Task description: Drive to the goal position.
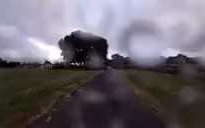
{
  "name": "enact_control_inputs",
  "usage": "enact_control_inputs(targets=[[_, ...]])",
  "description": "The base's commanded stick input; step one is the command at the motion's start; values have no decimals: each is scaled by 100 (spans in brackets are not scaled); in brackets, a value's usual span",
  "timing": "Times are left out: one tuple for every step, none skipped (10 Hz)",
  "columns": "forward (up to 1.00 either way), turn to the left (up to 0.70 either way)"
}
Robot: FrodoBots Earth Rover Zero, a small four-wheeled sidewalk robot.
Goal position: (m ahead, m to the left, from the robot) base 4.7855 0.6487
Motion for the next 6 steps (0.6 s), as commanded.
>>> enact_control_inputs(targets=[[70, -14], [70, -14], [70, -14], [70, -11], [70, -4], [70, 0]])
